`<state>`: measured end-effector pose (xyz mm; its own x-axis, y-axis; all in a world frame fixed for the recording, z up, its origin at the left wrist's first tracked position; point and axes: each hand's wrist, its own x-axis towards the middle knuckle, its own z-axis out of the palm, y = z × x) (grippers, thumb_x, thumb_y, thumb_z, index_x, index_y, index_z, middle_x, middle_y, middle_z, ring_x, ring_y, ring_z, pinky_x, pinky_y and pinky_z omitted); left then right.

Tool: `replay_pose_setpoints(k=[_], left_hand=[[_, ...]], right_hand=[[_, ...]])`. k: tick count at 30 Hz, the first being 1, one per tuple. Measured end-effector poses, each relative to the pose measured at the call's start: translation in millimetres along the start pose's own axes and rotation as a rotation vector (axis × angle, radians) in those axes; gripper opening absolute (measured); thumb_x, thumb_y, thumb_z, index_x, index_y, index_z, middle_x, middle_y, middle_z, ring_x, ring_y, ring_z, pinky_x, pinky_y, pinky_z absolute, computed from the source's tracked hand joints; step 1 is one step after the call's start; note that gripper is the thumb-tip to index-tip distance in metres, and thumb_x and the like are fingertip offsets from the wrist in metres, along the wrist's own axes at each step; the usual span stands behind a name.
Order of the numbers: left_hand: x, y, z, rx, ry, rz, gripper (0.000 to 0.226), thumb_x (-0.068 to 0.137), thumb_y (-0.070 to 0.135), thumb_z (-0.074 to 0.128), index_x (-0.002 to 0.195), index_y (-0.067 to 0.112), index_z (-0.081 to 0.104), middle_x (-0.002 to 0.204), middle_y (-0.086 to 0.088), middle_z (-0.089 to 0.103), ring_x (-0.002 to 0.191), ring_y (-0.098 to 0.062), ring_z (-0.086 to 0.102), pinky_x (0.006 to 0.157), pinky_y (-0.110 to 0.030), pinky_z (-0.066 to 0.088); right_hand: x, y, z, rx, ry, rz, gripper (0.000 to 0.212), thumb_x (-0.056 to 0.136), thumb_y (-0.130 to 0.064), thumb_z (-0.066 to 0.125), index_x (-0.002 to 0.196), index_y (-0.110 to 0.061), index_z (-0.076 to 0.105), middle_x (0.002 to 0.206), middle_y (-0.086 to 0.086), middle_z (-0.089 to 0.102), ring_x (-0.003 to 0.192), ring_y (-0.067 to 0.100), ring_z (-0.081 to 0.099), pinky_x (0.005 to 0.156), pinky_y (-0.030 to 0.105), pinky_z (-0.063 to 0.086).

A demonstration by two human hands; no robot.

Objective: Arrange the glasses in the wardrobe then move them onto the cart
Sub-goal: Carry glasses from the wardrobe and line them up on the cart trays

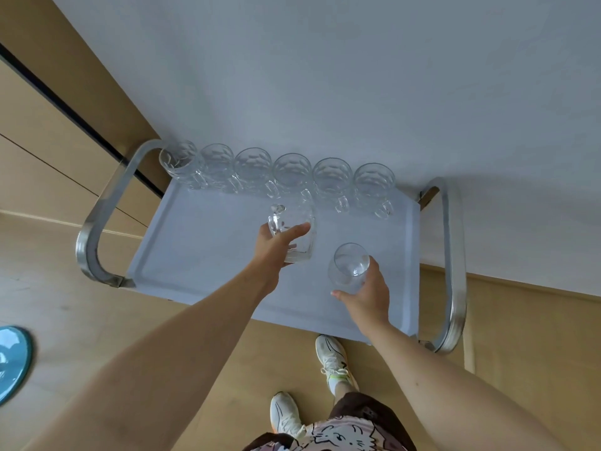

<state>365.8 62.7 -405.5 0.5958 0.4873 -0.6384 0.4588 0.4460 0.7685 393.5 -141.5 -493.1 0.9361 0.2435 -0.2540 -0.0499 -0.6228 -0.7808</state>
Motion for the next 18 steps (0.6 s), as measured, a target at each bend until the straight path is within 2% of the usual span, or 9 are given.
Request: replay_pose_setpoints(k=[2, 5, 8, 11, 14, 16, 18], left_hand=[[-1, 6, 6, -0.013, 0.008, 0.033, 0.066, 0.067, 0.036, 0.092, 0.118, 0.03, 0.05, 0.122, -0.001, 0.062, 0.107, -0.022, 0.065, 0.094, -0.045, 0.057], [-6, 17, 14, 0.015, 0.001, 0.121, 0.068, 0.059, 0.042, 0.091, 0.112, 0.032, 0.05, 0.119, 0.001, 0.062, 0.103, -0.018, 0.065, 0.09, -0.04, 0.056], [-13, 31, 27, 0.073, 0.011, 0.221, 0.068, 0.057, 0.043, 0.091, 0.112, 0.032, 0.052, 0.113, 0.001, 0.061, 0.104, -0.02, 0.064, 0.096, -0.042, 0.054], [-21, 50, 44, 0.11, 0.005, 0.299, 0.072, 0.062, 0.041, 0.092, 0.12, 0.029, 0.052, 0.113, 0.002, 0.061, 0.107, -0.021, 0.064, 0.095, -0.04, 0.053], [-32, 67, 61, 0.201, -0.008, 0.423, 0.082, 0.063, 0.044, 0.091, 0.131, 0.028, 0.048, 0.114, 0.009, 0.06, 0.106, -0.013, 0.061, 0.087, -0.029, 0.049], [-39, 75, 70, 0.303, -0.02, 0.522, 0.093, 0.063, 0.046, 0.09, 0.141, 0.028, 0.042, 0.123, 0.012, 0.058, 0.111, -0.011, 0.058, 0.091, -0.028, 0.047], [-45, 80, 78, 0.454, -0.014, 0.63, 0.098, 0.065, 0.048, 0.088, 0.146, 0.028, 0.036, 0.132, 0.009, 0.053, 0.117, -0.015, 0.054, 0.095, -0.03, 0.044]], right_hand=[[-1, 0, -2, -0.006, -0.002, 0.01, 0.094, 0.065, -0.009, 0.091, 0.143, -0.024, 0.041, 0.13, -0.006, 0.054, 0.118, 0.016, 0.052, 0.092, 0.03, 0.044], [-3, -7, -15, -0.059, 0.034, 0.018, 0.087, 0.076, 0.01, 0.068, 0.152, -0.02, 0.037, 0.148, 0.004, 0.047, 0.135, 0.024, 0.046, 0.107, 0.035, 0.044], [3, -22, -44, -0.146, 0.119, -0.014, 0.08, 0.08, 0.012, 0.059, 0.152, -0.016, 0.039, 0.149, 0.008, 0.047, 0.136, 0.028, 0.047, 0.103, 0.027, 0.04], [20, -55, -77, -0.142, 0.224, -0.066, 0.067, 0.086, 0.006, 0.061, 0.149, -0.013, 0.044, 0.143, 0.013, 0.053, 0.131, 0.031, 0.051, 0.105, 0.034, 0.043], [39, -104, -105, -0.03, 0.337, -0.108, 0.052, 0.091, -0.006, 0.064, 0.142, -0.011, 0.053, 0.137, 0.012, 0.057, 0.127, 0.03, 0.054, 0.106, 0.041, 0.045], [50, -137, -122, 0.039, 0.344, -0.124, 0.043, 0.096, -0.021, 0.064, 0.137, -0.012, 0.058, 0.134, 0.01, 0.061, 0.122, 0.028, 0.058, 0.105, 0.043, 0.045], [57, -168, -138, 0.108, 0.297, -0.077, 0.043, 0.098, -0.043, 0.058, 0.133, -0.019, 0.062, 0.132, 0.004, 0.064, 0.119, 0.025, 0.06, 0.103, 0.04, 0.046]])
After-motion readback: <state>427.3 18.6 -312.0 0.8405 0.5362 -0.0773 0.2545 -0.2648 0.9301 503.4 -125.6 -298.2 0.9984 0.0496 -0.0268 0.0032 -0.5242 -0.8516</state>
